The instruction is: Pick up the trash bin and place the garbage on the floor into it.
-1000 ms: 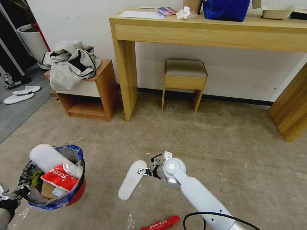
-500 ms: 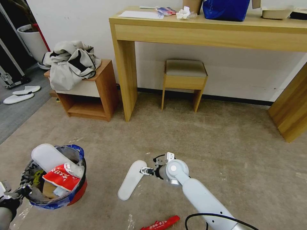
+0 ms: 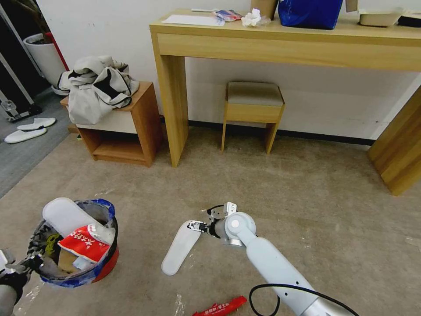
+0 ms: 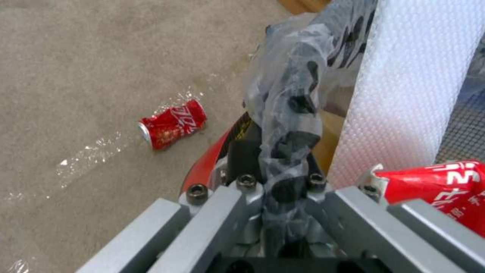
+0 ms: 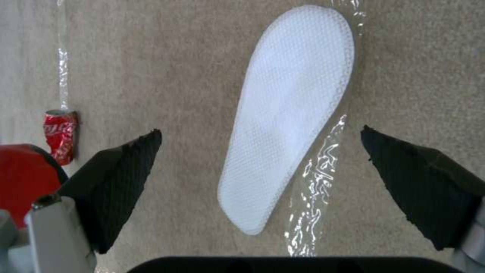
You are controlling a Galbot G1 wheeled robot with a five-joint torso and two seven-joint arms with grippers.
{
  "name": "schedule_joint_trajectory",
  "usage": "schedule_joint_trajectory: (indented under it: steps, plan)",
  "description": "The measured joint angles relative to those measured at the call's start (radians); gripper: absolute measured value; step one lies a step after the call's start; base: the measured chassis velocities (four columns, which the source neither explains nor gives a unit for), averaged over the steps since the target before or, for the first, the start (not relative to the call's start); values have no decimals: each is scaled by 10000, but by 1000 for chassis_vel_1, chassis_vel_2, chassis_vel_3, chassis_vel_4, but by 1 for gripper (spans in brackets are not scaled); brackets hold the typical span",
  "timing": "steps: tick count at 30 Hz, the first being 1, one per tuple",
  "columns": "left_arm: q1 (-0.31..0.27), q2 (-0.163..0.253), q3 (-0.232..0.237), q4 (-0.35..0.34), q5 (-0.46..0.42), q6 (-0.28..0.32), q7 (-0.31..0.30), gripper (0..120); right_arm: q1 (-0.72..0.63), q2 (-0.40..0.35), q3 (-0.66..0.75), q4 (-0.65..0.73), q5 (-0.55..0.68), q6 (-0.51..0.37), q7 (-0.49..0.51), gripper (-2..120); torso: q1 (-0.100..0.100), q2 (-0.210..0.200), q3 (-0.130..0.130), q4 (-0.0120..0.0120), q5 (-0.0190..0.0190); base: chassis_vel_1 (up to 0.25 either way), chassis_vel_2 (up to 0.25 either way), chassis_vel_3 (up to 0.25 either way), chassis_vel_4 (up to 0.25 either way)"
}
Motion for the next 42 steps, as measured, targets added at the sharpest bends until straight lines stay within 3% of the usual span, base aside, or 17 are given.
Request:
schedule_joint_trajectory:
  steps: [42]
  plan:
    - [147, 26, -94, -326, -159, 80, -56, 0, 319, 748, 58, -1450, -794, 391, -781, 100, 2, 0, 1, 0, 0, 0, 0, 0, 0]
